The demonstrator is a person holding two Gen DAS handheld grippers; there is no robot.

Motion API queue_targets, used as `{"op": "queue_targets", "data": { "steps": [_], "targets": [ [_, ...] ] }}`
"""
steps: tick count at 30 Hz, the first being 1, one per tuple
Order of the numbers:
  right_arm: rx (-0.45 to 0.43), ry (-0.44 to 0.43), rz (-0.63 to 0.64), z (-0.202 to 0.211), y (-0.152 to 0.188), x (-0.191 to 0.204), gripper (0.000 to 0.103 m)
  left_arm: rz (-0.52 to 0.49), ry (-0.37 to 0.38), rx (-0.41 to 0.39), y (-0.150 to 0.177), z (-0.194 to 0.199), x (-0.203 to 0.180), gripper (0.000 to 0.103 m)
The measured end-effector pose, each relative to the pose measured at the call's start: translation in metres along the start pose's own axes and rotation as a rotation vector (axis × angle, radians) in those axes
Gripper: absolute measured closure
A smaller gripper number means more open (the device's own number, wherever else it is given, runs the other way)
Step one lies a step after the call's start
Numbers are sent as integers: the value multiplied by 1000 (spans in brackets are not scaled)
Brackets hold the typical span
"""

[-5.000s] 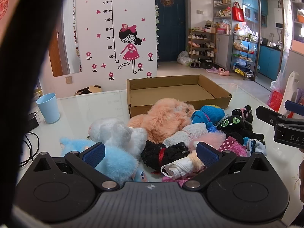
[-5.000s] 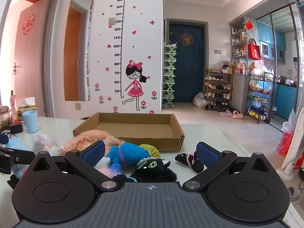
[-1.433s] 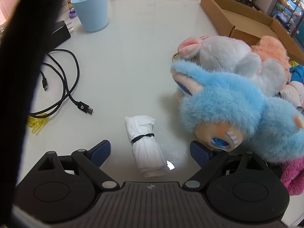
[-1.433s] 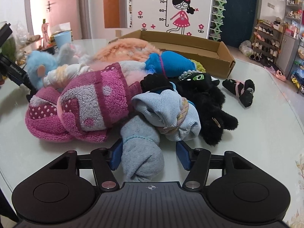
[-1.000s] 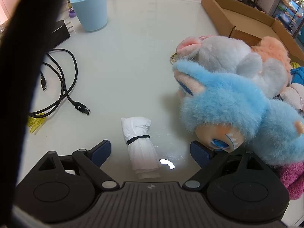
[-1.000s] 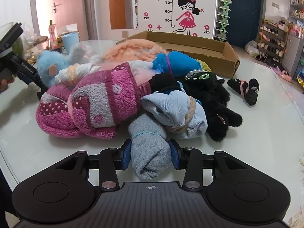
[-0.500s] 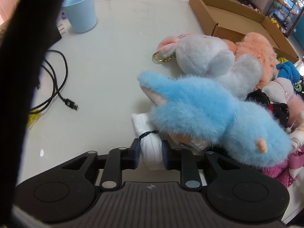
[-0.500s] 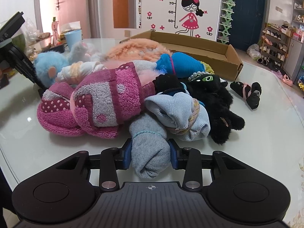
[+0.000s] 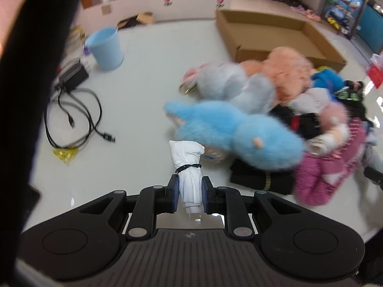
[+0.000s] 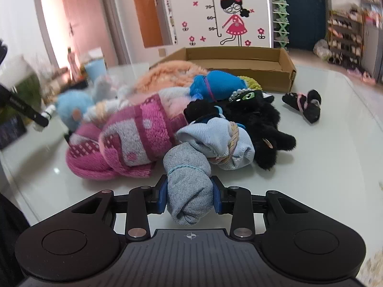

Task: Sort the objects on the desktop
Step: 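Carry both socks into the cardboard box and open both tools to release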

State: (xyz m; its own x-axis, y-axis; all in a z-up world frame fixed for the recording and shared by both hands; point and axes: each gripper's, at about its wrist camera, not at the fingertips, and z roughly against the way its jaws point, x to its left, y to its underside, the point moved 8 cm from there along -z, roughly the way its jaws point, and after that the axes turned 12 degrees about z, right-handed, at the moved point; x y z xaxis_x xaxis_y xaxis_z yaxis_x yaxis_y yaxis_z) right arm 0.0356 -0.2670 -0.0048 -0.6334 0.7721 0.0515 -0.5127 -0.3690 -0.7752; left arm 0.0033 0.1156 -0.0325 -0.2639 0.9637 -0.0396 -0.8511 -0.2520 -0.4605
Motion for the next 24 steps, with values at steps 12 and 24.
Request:
{"op": "queue_targets", "data": {
  "steps": [12, 24],
  "targets": [
    [-211, -11, -145, 58, -46, -23, 61, -96, 115, -163, -69, 57, -78, 85],
    [-186, 50, 3, -19, -213, -73, 60, -114, 221, -183, -231, -51, -176, 85]
  ]
}}
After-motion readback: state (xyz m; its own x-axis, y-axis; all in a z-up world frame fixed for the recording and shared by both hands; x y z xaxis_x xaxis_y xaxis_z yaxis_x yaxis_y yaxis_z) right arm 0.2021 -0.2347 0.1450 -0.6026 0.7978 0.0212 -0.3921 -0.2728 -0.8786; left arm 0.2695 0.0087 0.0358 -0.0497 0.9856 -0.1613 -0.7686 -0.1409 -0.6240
